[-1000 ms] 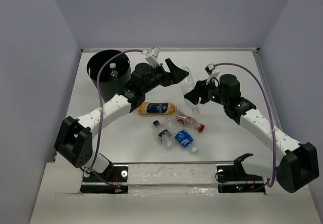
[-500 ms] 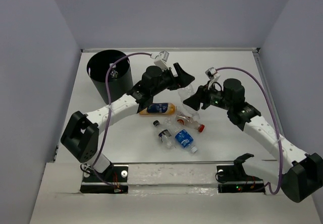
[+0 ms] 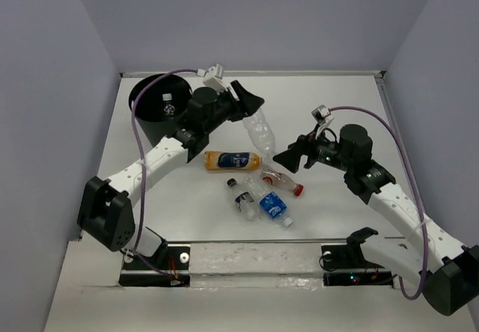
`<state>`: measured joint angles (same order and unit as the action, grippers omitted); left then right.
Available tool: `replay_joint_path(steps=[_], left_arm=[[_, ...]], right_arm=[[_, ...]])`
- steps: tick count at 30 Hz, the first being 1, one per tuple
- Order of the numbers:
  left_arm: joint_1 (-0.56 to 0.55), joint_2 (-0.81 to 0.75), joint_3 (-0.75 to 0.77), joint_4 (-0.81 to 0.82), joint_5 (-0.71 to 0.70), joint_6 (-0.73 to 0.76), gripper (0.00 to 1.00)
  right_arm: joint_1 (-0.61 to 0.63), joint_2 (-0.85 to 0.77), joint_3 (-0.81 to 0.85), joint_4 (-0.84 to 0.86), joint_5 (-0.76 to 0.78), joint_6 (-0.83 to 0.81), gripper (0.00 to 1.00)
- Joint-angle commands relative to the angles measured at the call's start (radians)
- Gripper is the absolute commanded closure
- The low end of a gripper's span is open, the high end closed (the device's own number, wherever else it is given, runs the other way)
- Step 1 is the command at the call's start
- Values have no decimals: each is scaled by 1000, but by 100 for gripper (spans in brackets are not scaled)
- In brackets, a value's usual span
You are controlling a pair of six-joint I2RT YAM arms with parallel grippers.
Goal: Put the plastic bottles in the bin
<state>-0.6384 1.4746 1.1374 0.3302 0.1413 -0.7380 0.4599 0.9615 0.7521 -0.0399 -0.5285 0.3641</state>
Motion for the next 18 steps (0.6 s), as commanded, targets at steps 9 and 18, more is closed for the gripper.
replay_joint_path(steps=[9,18], left_arm=[[430,-289,319,-325,-210,251,67],[631,-226,323,-243,-540,330,67]], right_arm=[[11,-207,-117,-48,27,9,7],[11,-187,-138,-31,55,13,9]])
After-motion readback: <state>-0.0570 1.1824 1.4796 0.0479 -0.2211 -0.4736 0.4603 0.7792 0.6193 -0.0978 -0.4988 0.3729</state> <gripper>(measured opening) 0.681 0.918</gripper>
